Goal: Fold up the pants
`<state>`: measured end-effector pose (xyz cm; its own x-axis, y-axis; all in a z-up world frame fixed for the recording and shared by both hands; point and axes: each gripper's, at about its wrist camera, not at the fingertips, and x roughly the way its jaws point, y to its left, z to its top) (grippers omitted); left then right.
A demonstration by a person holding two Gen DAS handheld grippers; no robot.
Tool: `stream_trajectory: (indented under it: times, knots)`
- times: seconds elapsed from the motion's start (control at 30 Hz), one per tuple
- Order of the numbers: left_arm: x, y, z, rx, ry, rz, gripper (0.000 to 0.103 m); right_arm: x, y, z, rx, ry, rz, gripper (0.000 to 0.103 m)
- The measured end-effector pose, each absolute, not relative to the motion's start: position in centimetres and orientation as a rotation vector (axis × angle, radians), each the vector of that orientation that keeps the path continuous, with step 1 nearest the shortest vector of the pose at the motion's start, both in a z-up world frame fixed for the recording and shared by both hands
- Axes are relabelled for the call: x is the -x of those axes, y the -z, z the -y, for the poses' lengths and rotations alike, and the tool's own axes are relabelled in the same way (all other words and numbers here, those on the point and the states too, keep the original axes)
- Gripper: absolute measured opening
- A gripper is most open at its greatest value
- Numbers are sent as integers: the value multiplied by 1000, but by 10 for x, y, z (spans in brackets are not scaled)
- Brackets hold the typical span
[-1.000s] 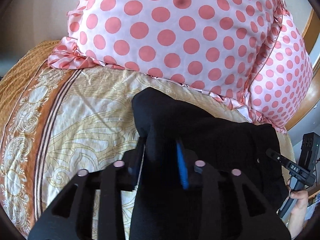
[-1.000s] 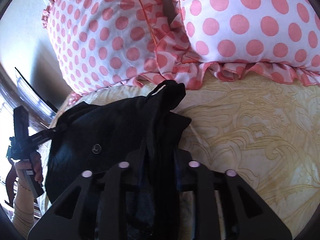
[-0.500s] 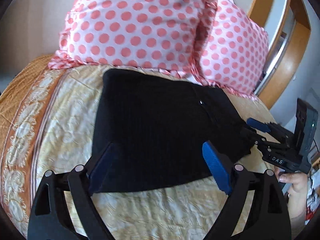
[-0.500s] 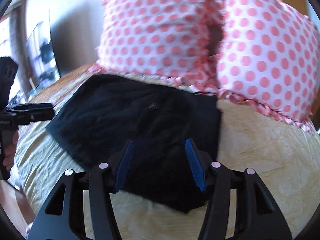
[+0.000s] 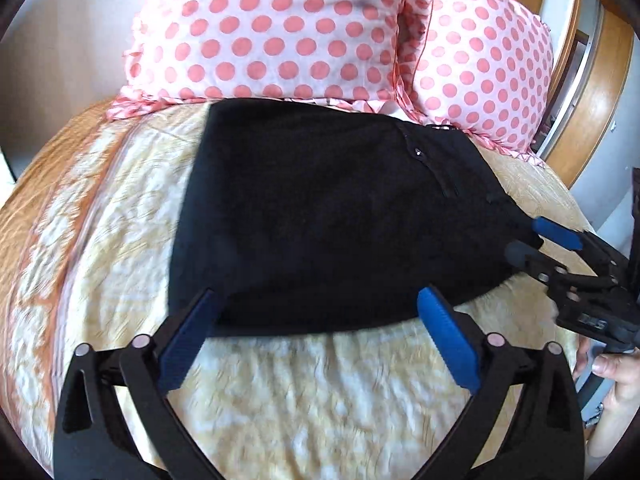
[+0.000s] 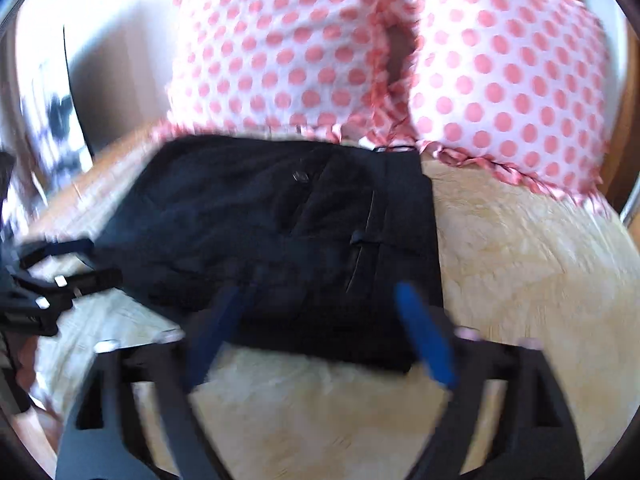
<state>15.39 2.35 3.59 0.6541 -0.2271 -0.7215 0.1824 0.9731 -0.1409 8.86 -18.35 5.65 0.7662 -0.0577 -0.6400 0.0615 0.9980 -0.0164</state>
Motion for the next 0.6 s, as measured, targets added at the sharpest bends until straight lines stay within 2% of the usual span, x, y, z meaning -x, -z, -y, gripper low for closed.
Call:
stream_trajectory:
  times: [0.27,0.6]
  knots:
    - [-88,-25,-39,6,99,-769,101,-37,-39,149,1,161,-656,102]
    - [-63,-12,-45,-6,59,-749,101,-20,-13,132,1,191,-678,102]
